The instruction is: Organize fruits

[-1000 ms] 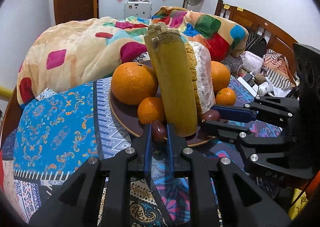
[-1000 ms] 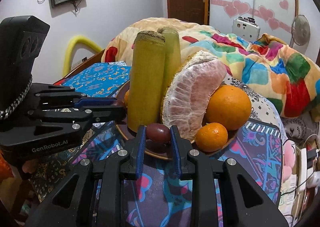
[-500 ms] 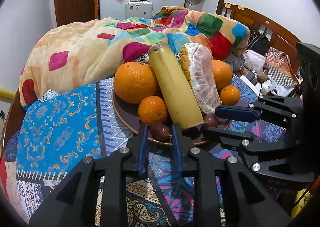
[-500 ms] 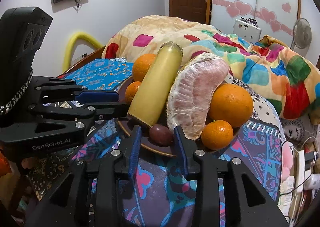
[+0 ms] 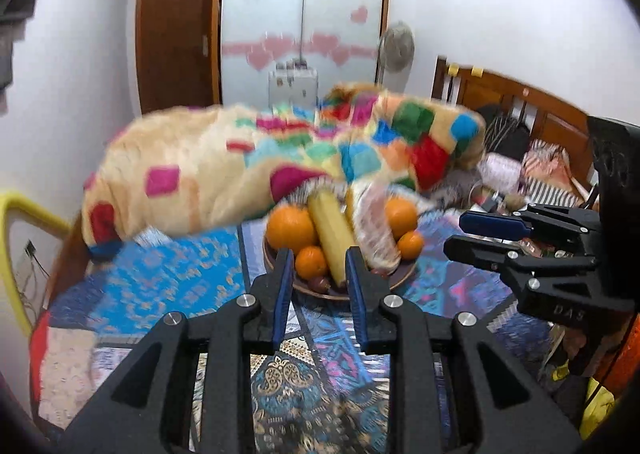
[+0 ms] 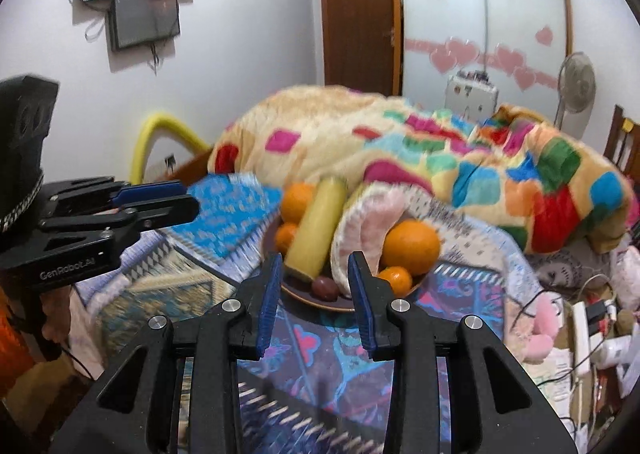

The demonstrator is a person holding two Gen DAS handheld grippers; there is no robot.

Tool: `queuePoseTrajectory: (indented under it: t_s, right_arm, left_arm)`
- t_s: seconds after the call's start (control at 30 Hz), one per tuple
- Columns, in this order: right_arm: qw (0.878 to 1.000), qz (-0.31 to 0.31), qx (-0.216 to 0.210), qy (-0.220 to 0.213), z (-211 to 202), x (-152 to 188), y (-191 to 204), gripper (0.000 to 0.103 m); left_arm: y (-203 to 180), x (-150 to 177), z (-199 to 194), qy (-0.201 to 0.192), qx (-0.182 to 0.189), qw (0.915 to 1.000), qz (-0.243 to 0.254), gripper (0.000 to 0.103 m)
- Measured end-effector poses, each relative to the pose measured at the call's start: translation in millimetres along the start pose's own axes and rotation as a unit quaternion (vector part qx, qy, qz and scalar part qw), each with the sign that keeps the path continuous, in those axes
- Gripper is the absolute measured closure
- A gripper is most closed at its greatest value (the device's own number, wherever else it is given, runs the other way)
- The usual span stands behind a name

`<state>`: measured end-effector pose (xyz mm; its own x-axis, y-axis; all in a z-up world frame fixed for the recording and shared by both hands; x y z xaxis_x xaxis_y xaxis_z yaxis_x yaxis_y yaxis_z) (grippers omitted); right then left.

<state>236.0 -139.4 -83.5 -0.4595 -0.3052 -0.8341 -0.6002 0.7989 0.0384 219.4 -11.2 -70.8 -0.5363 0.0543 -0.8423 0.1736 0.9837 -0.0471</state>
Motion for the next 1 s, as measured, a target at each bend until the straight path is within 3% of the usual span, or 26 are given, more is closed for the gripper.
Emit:
queuePoseTrajectory:
  t_s: [0.13,0.2,0.33,0.47,0.73,0.87,1.0]
  right_arm:
    - [0.998,0.016,0.003,-0.063,-55.7,-16.5,13.2,0.069]
    - [0.996,0.021,0.008,-0.09,-76.7,-21.2,18.8,0.062]
    - [0.988,0.02,0.037,-0.148,-119.6,-27.3,34.4,0.057]
    - [0.979,0.019,0.074,-0.191,-147.0,-27.4,44.2,0.035]
    - [0.971,0.028,0.103,-0.216,-155.9,-21.5,48.7,0.013]
    - [0.968,0.028,0.116,-0.223,-162.5,-17.3,49.5,0.0]
    - [0.967,0.029,0.115,-0.227,-167.4,-12.9,51.7,0.0]
  left_arm:
    - [-14.6,-12.3,-53.8,-0.06,-0.019,0.9979,0.015,0.074]
    - [-22.7,-16.0,-80.4,-0.088,-0.021,0.9958,0.017,0.064]
    - [-34.5,-17.7,-121.6,-0.132,-0.021,0.9909,0.013,0.053]
    - [-40.5,-14.3,-151.7,-0.163,-0.028,0.9863,0.009,0.032]
    - [-40.9,-2.9,-173.9,-0.184,-0.039,0.9821,-0.006,0.009]
    - [-39.1,2.3,-181.2,-0.195,-0.051,0.9795,-0.008,0.007]
    - [-41.8,5.6,-187.4,-0.199,-0.053,0.9785,-0.003,0.005]
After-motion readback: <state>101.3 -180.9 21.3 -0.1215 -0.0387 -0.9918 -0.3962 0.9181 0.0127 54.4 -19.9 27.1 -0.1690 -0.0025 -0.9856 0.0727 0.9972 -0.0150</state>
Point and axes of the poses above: each gripper's, at about its wrist camera, not at the fingertips, and z roughly the way its jaws point, y to its left, x to its underside, the point moved 8 cm from there along z, roughly the way its jaws point, and after that the axes turned 1 degree about y, right-handed, at the moved point
